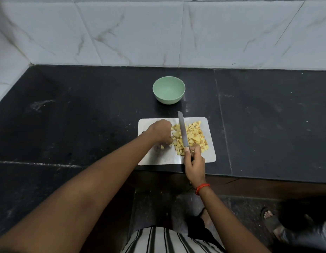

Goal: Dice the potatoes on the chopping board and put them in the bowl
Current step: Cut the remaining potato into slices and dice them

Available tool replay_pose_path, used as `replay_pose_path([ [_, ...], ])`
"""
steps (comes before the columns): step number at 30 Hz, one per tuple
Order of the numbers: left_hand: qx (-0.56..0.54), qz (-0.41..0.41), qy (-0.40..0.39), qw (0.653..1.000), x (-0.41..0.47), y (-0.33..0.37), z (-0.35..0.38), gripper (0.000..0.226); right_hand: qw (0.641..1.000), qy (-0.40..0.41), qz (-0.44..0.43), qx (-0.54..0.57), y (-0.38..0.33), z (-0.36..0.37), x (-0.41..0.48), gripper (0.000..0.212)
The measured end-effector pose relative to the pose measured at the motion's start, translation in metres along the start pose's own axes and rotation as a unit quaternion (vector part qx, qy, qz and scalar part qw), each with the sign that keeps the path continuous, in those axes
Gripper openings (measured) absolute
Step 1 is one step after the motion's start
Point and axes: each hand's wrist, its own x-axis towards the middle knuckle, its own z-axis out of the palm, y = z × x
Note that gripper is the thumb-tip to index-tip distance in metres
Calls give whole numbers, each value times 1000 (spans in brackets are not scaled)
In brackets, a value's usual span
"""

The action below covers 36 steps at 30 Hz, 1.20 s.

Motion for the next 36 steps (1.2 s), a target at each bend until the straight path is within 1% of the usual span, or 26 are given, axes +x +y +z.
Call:
replay_pose_path([
  [1, -16, -7, 10, 1000, 1, -1, -2, 19, 1000, -2, 0, 2, 0, -1, 0, 16],
  [3, -50, -23, 37, 998, 0, -5, -7, 18, 1000, -5, -3, 7, 0, -1, 0, 16],
  [7, -81, -55, 24, 995, -10, -20, -16, 20, 1000, -8, -2, 5, 0, -3, 1, 16],
  [10, -168, -101, 48, 979, -27, -40, -8, 14, 999, -38, -12, -10, 0, -4, 0, 19],
  [12, -208, -129, 62, 968, -39, -53, -1, 12, 995, -79, -27, -53, -2, -7, 4, 19],
  [14, -212, -148, 68, 964, -50, -60, 3, 10, 985, -114, -49, -122, -7, -7, 8, 17],
  [15, -199, -149, 70, 966, -51, -60, 3, 10, 981, -116, -59, -146, -8, -5, 9, 16],
  [17, -153, -130, 79, 976, -50, -52, 4, 12, 981, -104, -60, -152, -12, -1, 6, 15],
  [19, -42, -84, 99, 991, -43, -30, 3, 20, 985, -86, -49, -139, -16, 3, 2, 15],
  [21, 41, -51, 140, 988, -36, -9, -2, 20, 989, -63, -34, -129, -18, 6, -2, 16],
  [24, 71, -42, 175, 981, -23, -2, -5, 18, 991, -40, -6, -128, -17, 7, -10, 15],
  [26, 32, -73, 180, 980, -25, -9, -2, 17, 990, -36, 2, -139, -18, 6, -17, 14],
  [28, -47, -114, 161, 979, -30, -19, 5, 16, 987, -41, 5, -156, -18, 8, -27, 14],
  [29, -100, -141, 152, 973, -32, -24, 11, 13, 985, -47, 3, -165, -18, 9, -33, 13],
  [31, -190, -193, 143, 952, -36, -38, 19, 13, 981, -69, -2, -181, -17, 12, -45, 14],
  [33, -244, -232, 155, 929, -41, -54, 24, 19, 975, -108, -7, -196, -16, 18, -58, 16],
  [36, -304, -249, 160, 906, -45, -67, 25, 19, 954, -165, -14, -249, -10, 24, -71, 19],
])
